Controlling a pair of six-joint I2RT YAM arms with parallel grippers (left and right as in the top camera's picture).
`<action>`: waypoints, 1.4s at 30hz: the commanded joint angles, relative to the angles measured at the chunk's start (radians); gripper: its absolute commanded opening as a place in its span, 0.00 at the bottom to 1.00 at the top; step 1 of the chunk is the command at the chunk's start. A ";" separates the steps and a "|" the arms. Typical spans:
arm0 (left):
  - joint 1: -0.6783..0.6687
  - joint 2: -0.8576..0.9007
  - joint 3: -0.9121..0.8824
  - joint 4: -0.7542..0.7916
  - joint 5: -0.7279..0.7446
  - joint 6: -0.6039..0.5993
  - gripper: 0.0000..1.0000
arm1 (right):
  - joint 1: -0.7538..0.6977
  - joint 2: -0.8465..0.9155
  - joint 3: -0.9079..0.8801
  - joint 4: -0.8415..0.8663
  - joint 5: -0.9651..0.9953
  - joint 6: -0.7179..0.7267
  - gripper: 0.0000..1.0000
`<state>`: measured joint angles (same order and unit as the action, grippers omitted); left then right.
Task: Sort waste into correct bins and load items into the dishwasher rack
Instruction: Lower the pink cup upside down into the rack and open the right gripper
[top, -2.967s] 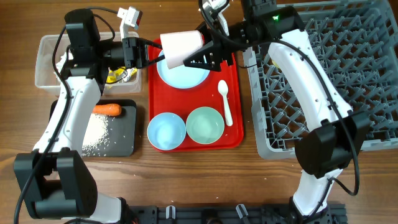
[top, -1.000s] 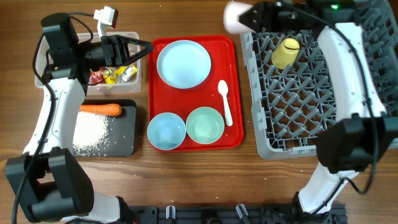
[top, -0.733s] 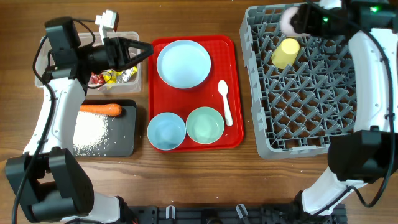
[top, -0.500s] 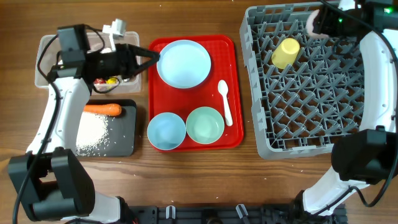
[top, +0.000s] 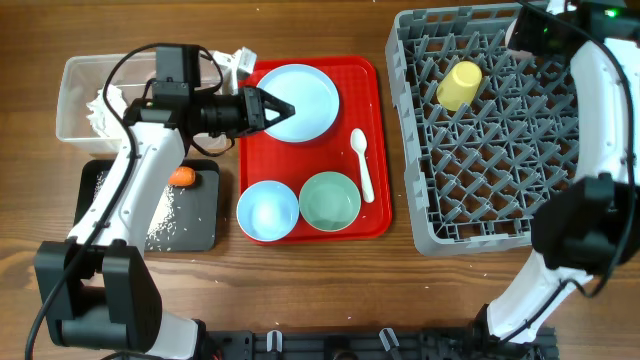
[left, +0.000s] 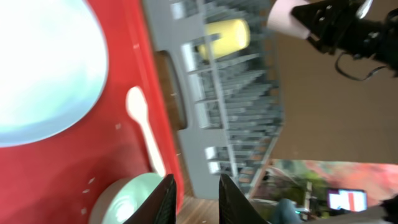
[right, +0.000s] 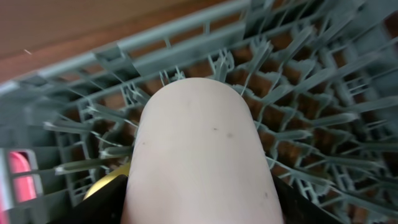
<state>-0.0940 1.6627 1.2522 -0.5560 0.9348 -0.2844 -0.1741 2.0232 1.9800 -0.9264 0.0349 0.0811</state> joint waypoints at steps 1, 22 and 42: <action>-0.021 -0.006 0.006 -0.040 -0.123 0.071 0.22 | -0.002 0.068 0.010 0.024 0.021 -0.030 0.26; -0.022 -0.006 0.006 -0.055 -0.164 0.072 0.23 | -0.001 0.210 0.008 0.074 0.018 -0.055 0.40; -0.022 -0.006 0.006 -0.054 -0.163 0.071 0.24 | -0.001 0.197 0.032 0.083 -0.020 -0.062 0.85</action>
<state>-0.1123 1.6627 1.2522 -0.6106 0.7811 -0.2367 -0.1738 2.2070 1.9800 -0.8436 0.0345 0.0242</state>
